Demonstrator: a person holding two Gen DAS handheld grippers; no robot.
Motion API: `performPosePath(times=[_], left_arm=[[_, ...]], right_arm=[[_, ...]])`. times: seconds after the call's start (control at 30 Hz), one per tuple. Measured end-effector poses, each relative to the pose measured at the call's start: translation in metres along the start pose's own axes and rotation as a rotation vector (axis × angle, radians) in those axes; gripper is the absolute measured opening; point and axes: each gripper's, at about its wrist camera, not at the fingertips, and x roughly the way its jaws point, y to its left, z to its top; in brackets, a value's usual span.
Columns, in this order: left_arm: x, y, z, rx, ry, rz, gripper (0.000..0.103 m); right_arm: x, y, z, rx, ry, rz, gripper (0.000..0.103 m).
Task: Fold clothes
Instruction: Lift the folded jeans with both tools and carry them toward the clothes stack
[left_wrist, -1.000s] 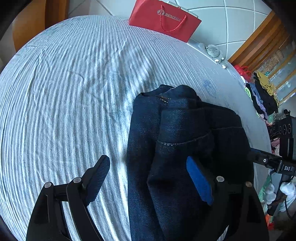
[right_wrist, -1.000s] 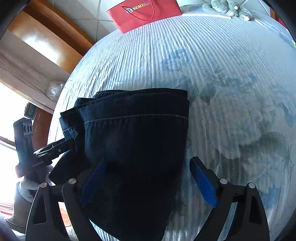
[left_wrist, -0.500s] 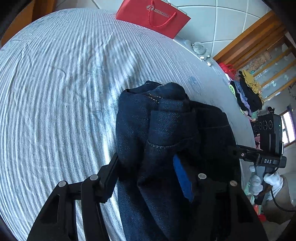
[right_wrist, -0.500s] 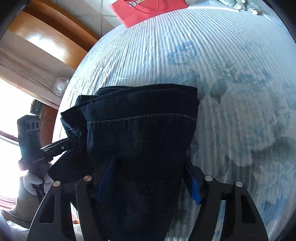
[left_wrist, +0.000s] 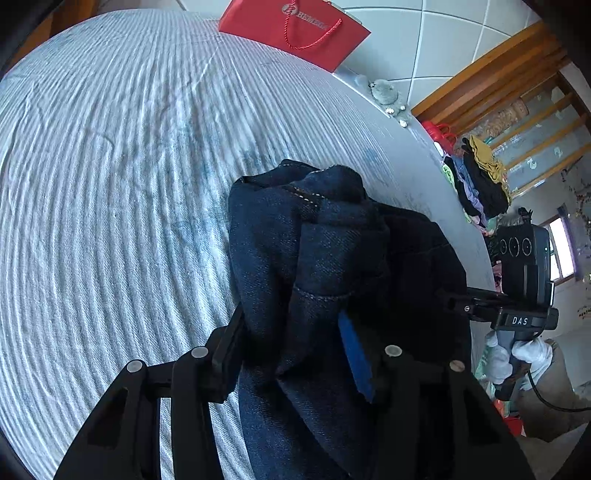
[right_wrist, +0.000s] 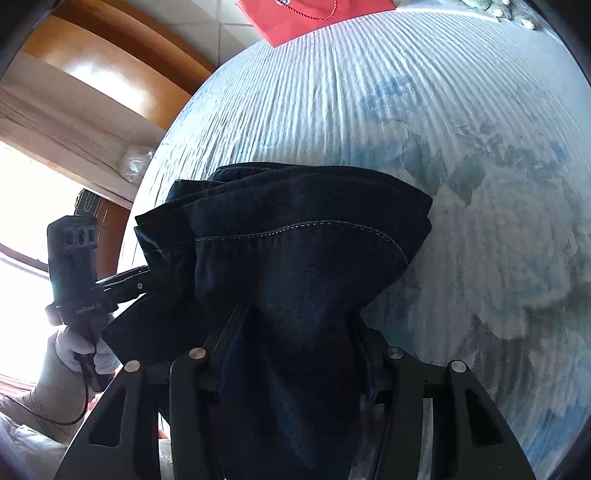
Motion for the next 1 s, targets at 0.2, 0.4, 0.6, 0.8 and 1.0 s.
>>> performPosePath(times=[0.2,0.4,0.6,0.8,1.0], left_arm=[[-0.004,-0.022,-0.004,0.057,-0.056,0.082,0.04],[-0.041,-0.07,-0.006,0.178,-0.151,0.131,0.025],[-0.064,-0.124,0.011,0.287,-0.243,0.135,0.024],[-0.053,-0.203,0.05,0.422,-0.293,0.105,0.024],[-0.017,-0.316,0.096,0.559,-0.325,0.014,0.024]], right_arm=[[0.002,0.01,-0.004,-0.041,-0.023,-0.05,0.056],[-0.028,0.012,-0.004,-0.022,-0.106,-0.013,0.032],[-0.081,0.014,-0.006,-0.038,-0.234,-0.004,0.028],[-0.148,-0.008,-0.005,-0.019,-0.385,-0.036,0.028],[-0.244,-0.06,-0.003,0.006,-0.524,-0.12,0.028]])
